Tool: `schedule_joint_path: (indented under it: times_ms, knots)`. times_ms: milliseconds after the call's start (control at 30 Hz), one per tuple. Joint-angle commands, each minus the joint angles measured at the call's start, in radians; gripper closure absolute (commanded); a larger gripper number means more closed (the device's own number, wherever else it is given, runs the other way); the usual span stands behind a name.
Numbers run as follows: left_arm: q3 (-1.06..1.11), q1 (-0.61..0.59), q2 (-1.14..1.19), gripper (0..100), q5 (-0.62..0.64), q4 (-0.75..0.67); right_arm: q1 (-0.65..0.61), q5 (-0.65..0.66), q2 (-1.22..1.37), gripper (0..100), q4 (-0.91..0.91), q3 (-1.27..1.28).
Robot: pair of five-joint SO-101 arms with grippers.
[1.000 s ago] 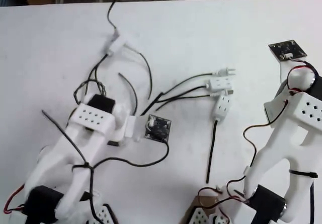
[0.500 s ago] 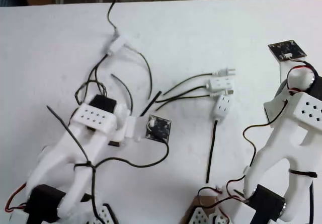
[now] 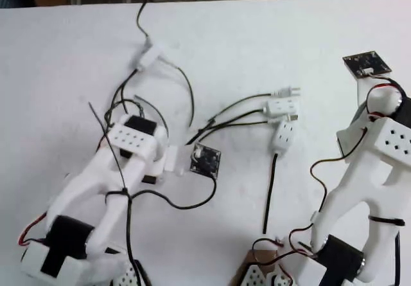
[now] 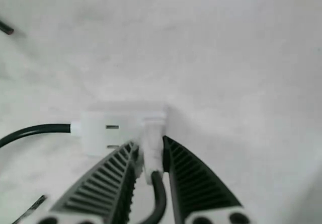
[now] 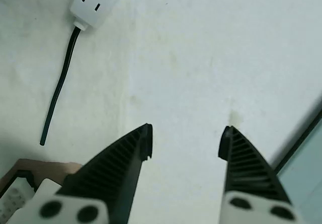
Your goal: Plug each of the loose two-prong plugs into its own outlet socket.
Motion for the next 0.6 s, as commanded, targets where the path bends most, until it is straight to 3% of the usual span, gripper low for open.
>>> schedule_joint_path:
  times_ms: [0, 200, 433, 567]
  knots:
    - [-0.006, 0.038, 0.041, 94, -0.448, -0.052, -0.004, 0.008, -0.028, 77.6, -0.004, -0.003]
    - [-0.121, 0.036, 0.039, 75, -0.167, -0.129, -0.001, 0.008, -0.028, 77.6, -0.004, -0.003]
    - [-0.384, -0.004, 0.041, 70, 0.169, 0.002, -0.001, 0.008, -0.028, 77.6, -0.004, -0.003]
    - [-0.437, -0.045, 0.047, 70, 0.442, 0.003, -0.001, 0.008, -0.028, 77.6, -0.004, -0.003]
